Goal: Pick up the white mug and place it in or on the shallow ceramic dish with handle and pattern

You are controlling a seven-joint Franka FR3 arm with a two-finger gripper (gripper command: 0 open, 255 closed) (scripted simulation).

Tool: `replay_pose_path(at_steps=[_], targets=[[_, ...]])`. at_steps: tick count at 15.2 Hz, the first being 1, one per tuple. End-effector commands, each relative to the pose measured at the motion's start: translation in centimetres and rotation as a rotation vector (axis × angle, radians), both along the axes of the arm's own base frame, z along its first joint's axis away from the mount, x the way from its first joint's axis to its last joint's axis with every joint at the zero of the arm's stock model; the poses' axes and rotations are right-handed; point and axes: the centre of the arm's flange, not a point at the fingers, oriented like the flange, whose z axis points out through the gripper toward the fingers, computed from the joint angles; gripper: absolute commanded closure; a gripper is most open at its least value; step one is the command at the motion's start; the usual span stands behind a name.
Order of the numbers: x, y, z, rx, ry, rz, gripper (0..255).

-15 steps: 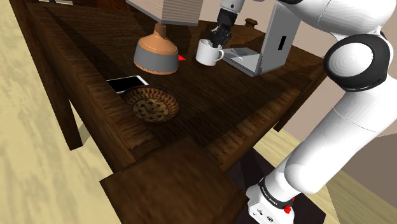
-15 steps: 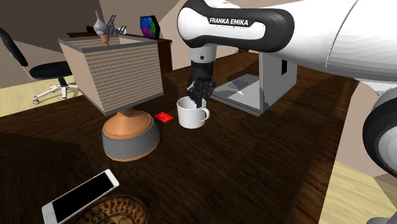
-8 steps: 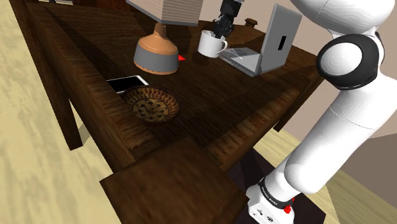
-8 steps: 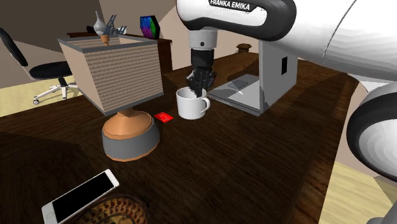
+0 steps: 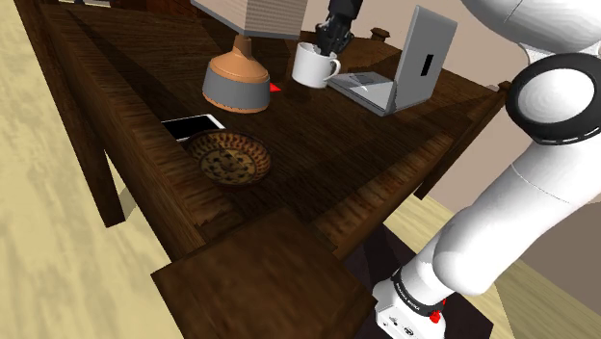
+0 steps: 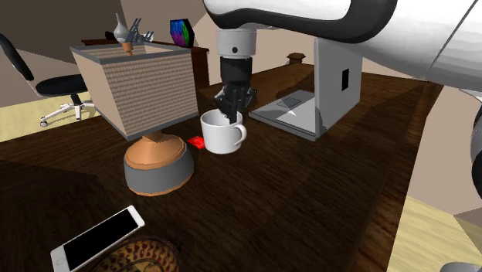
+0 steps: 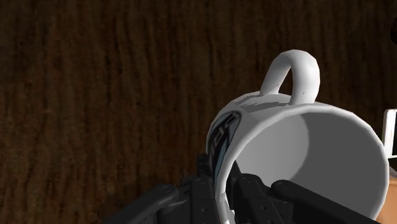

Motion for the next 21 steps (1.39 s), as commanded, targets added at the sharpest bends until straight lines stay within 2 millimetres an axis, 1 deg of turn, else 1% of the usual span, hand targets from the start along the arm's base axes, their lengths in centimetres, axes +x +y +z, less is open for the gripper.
replay_pose_path(at_steps=[1,21], targets=[[-1.1,2.4,0.3,0.000,0.000,-0.001,255],[-12.6,26.2,1.2,0.000,0.000,-0.001,255]])
